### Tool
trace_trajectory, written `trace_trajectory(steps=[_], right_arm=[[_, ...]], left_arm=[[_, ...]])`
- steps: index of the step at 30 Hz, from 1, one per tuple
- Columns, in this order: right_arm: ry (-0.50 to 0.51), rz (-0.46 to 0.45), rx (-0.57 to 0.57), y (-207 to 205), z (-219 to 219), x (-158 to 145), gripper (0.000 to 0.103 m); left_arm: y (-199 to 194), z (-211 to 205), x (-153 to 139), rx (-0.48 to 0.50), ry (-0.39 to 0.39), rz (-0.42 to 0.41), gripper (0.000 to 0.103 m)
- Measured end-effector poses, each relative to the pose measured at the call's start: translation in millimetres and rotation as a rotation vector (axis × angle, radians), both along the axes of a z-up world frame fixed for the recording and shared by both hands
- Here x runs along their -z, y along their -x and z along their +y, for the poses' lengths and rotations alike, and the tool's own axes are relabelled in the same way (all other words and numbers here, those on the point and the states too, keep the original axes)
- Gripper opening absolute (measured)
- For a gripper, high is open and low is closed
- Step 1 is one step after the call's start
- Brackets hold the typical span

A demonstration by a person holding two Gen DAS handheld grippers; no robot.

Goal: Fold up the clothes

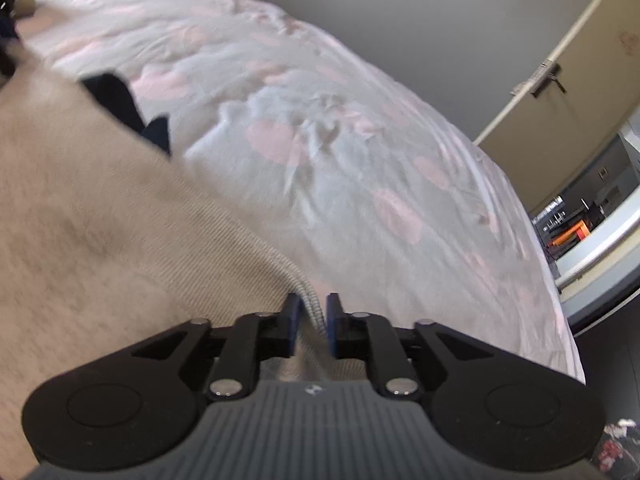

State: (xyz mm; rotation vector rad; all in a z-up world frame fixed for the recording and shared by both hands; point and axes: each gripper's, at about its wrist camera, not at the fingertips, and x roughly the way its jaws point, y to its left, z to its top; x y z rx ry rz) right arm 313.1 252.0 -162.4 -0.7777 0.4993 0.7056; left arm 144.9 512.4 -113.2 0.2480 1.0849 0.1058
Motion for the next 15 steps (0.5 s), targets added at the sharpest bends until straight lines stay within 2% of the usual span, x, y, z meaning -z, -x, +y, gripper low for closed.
trace_trajectory(steps=[1, 3, 8, 11, 15], right_arm=[[-0.028, -0.004, 0.019, 1.8, -5.0, -9.9, 0.038], [-0.085, -0.004, 0.056, 7.1, -17.8, -29.8, 0.040], [-0.232, 0.058, 0.160, 31.5, -62.0, -65.8, 0.044], [-0.303, 0.128, 0.235, 51.9, -94.6, -68.8, 0.044], [-0.395, 0.271, 0.371, 79.1, -139.0, -56.6, 0.044]], left_arm=[[5.1, 1.3, -11.7, -0.017, 0.012, -0.027, 0.033], [18.8, 3.6, -36.3, -0.051, 0.040, -0.099, 0.047], [71.2, 5.1, -78.0, -0.214, 0.132, -0.256, 0.054], [113.2, 2.2, -77.8, -0.330, 0.172, -0.300, 0.054], [175.8, -3.9, -58.1, -0.503, 0.248, -0.334, 0.054]])
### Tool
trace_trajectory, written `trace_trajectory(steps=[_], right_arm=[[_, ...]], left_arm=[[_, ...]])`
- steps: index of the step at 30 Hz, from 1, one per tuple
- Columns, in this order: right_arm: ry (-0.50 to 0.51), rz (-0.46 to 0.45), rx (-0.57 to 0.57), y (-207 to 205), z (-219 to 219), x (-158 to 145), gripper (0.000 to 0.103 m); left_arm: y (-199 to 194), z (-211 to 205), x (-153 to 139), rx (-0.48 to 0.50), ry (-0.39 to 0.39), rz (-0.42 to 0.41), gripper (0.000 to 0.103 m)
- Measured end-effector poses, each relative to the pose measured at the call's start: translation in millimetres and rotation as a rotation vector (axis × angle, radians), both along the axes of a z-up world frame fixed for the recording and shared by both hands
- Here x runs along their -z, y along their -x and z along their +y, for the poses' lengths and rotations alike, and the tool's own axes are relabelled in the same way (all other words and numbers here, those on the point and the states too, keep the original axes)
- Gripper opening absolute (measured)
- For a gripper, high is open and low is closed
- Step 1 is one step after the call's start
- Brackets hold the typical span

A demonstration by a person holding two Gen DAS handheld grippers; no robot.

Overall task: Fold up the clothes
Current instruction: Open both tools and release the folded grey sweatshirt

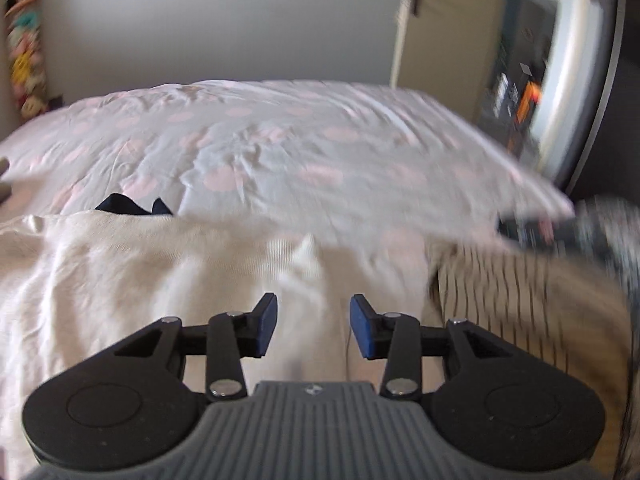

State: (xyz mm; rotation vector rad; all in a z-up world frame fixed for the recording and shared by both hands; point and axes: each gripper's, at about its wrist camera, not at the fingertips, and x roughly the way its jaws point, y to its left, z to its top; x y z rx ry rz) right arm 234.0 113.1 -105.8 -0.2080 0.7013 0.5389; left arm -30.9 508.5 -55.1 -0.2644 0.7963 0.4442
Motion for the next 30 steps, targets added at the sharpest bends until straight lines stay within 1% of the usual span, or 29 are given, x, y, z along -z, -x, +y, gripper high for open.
trace_trajectory(steps=[4, 5, 8, 9, 12, 14, 15, 16, 17, 18, 19, 20, 22, 25, 26, 28, 29, 30], right_arm=[[-0.101, 0.144, 0.146, 21.1, -40.7, 18.3, 0.052], [-0.139, 0.179, 0.180, 22.8, -49.6, 20.9, 0.052], [-0.248, 0.278, 0.278, 27.3, -75.2, 28.3, 0.055], [-0.266, 0.299, 0.299, 27.3, -80.4, 30.3, 0.058], [-0.283, 0.383, 0.353, 26.0, -88.7, 42.1, 0.058], [-0.298, 0.432, 0.382, 21.9, -92.7, 49.7, 0.057], [-0.301, 0.455, 0.392, 19.2, -94.0, 52.9, 0.055], [-0.303, 0.479, 0.402, 16.6, -95.4, 56.1, 0.037], [-0.305, 0.503, 0.410, 14.3, -96.8, 59.6, 0.027], [-0.303, 0.523, 0.413, 12.9, -97.8, 62.8, 0.018], [-0.298, 0.533, 0.417, 12.0, -98.1, 64.4, 0.015], [-0.294, 0.542, 0.421, 11.0, -98.5, 66.0, 0.012], [-0.263, 0.548, 0.430, 9.7, -96.0, 68.3, 0.010], [-0.190, 0.533, 0.432, 9.2, -87.1, 69.1, 0.009], [-0.163, 0.522, 0.426, 9.4, -83.0, 68.7, 0.009], [-0.132, 0.499, 0.426, 11.5, -78.9, 67.4, 0.010], [-0.135, 0.488, 0.440, 12.9, -81.0, 66.2, 0.011], [-0.143, 0.479, 0.457, 13.9, -84.3, 65.0, 0.014]], left_arm=[[46.9, -5.6, 31.2, -0.178, 0.114, -0.027, 0.054], [56.1, -6.6, 38.6, -0.221, 0.148, -0.039, 0.055], [72.1, -6.2, 54.2, -0.314, 0.237, -0.055, 0.056], [73.5, -5.6, 57.7, -0.327, 0.257, -0.048, 0.056], [71.7, -7.0, 69.9, -0.320, 0.288, -0.007, 0.056], [71.9, -6.6, 79.7, -0.310, 0.337, 0.006, 0.055], [72.2, -6.4, 84.9, -0.302, 0.363, 0.011, 0.051], [73.0, -5.7, 89.3, -0.299, 0.386, 0.014, 0.038], [74.3, -4.7, 92.8, -0.302, 0.405, 0.015, 0.031], [75.6, -4.1, 95.5, -0.308, 0.417, 0.019, 0.023], [76.7, -4.1, 97.1, -0.316, 0.421, 0.027, 0.018], [77.9, -4.0, 98.8, -0.325, 0.424, 0.035, 0.015], [79.1, -4.7, 101.4, -0.340, 0.421, 0.054, 0.013], [76.5, -8.9, 101.8, -0.359, 0.363, 0.105, 0.013], [79.1, -8.4, 101.3, -0.379, 0.357, 0.110, 0.013], [89.9, -3.9, 100.2, -0.424, 0.388, 0.085, 0.022], [95.3, -1.7, 99.7, -0.447, 0.403, 0.073, 0.024], [101.9, 0.5, 98.6, -0.474, 0.421, 0.055, 0.027]])
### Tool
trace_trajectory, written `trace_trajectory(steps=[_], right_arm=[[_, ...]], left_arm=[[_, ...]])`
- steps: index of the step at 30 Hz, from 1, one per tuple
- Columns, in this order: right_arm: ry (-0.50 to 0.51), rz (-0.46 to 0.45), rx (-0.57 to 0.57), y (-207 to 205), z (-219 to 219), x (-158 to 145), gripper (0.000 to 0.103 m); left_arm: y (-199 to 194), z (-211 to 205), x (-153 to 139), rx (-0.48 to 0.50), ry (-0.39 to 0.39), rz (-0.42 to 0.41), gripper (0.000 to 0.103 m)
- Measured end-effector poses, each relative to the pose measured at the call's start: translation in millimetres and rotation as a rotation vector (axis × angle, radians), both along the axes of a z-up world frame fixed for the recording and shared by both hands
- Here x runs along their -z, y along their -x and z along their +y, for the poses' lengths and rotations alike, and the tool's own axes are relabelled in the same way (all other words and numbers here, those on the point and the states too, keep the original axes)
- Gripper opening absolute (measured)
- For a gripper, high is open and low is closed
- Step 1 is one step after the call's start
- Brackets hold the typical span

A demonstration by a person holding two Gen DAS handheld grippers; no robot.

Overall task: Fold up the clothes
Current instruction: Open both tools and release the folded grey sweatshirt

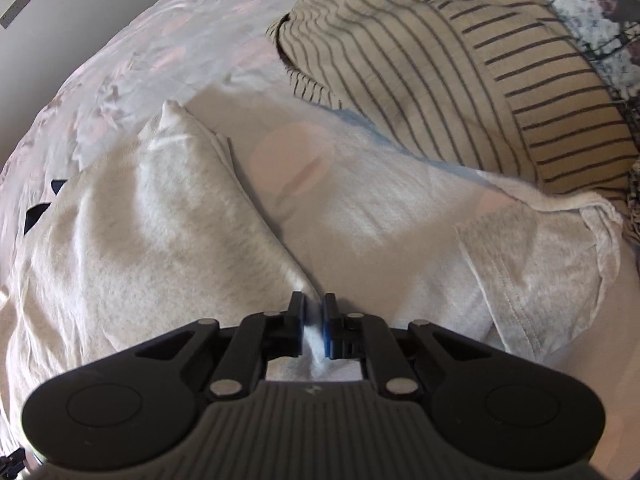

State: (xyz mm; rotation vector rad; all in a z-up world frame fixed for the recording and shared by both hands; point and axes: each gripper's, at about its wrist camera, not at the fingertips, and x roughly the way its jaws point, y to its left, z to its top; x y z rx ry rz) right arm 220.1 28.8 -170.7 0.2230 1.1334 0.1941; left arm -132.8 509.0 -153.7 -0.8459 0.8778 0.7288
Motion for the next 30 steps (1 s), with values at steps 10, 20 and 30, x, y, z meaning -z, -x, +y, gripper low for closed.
trace_trajectory(steps=[10, 20, 30], right_arm=[[-0.264, 0.086, 0.190, -3.4, -57.3, 9.7, 0.055], [-0.325, 0.170, 0.098, -14.9, -40.9, 19.8, 0.058], [-0.268, 0.139, 0.020, -11.1, -23.6, 8.7, 0.059]], left_arm=[[11.2, 0.6, -6.9, -0.062, 0.074, -0.104, 0.055], [-3.0, -0.4, 9.5, -0.050, 0.075, -0.061, 0.055], [-23.9, 2.3, -7.3, 0.069, -0.090, -0.094, 0.055]])
